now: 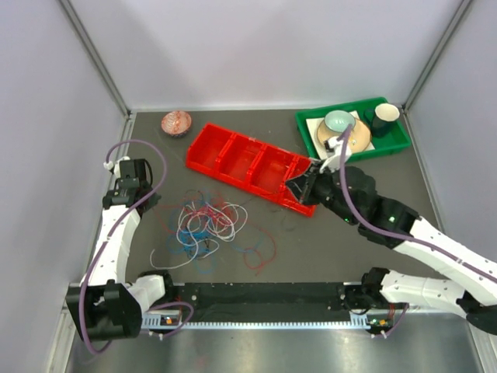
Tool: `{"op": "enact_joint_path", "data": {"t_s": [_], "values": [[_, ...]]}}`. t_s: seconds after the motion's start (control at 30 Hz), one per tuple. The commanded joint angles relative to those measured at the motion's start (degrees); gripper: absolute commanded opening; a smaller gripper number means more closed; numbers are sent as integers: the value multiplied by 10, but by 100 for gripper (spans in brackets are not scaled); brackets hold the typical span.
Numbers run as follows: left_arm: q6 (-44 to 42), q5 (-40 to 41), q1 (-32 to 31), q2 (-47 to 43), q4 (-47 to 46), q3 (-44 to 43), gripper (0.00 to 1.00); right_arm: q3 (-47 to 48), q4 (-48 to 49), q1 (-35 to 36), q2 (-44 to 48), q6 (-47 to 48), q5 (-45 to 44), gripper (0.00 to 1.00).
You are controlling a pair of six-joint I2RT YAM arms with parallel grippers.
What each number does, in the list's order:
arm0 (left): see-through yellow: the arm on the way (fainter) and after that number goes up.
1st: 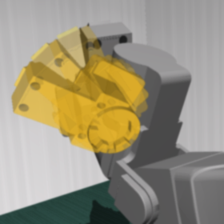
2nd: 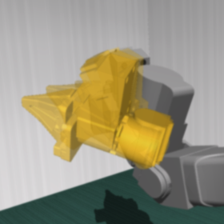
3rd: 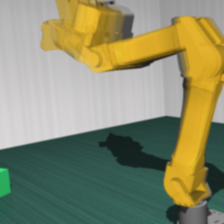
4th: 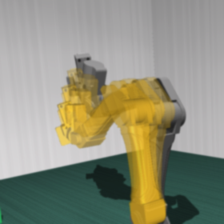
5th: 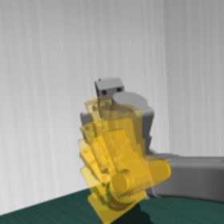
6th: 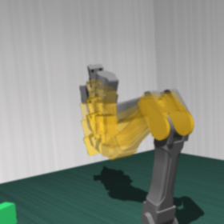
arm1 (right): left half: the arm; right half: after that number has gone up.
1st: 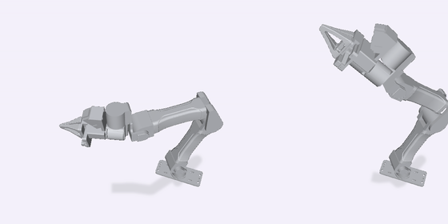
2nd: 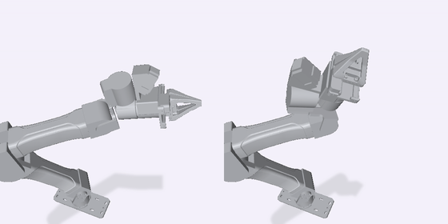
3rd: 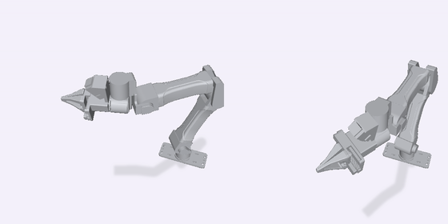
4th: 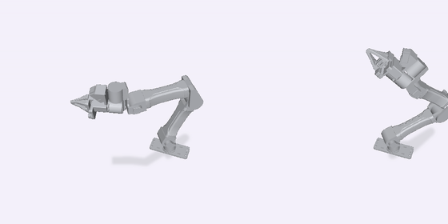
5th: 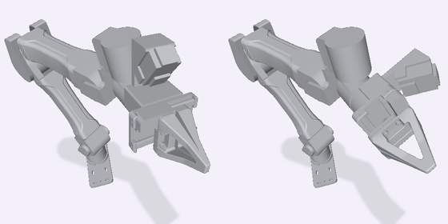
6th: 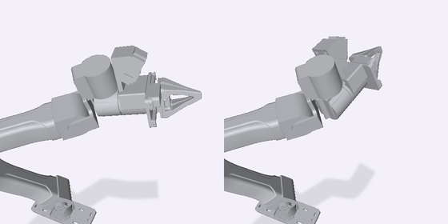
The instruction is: Untangle the cables
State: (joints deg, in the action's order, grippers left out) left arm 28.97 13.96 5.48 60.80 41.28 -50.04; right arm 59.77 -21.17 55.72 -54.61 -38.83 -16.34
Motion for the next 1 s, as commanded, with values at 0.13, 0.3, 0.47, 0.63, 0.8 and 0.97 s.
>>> {"op": "enact_joint_path", "data": {"t_s": [0.13, 0.3, 0.47, 0.63, 0.8, 0.97], "values": [[4, 55, 2, 6, 4, -11, 0, 62, -63, -2, 77, 73, -122, 0], [2, 93, 2, -2, 17, -23, 0, 54, -77, -2, 92, 74, -150, 0], [6, 91, 1, -9, 14, -17, 0, 61, -84, -3, 114, 87, -185, 0], [-5, 6, 1, -3, 11, -32, 41, 96, -90, -2, 116, 125, -200, 0], [-29, -29, -17, -23, 2, -51, 99, 134, -90, -2, 95, 148, -183, 0], [-37, -31, -21, -34, 12, -65, 99, 171, -82, -3, 56, 179, -172, 0]]}}
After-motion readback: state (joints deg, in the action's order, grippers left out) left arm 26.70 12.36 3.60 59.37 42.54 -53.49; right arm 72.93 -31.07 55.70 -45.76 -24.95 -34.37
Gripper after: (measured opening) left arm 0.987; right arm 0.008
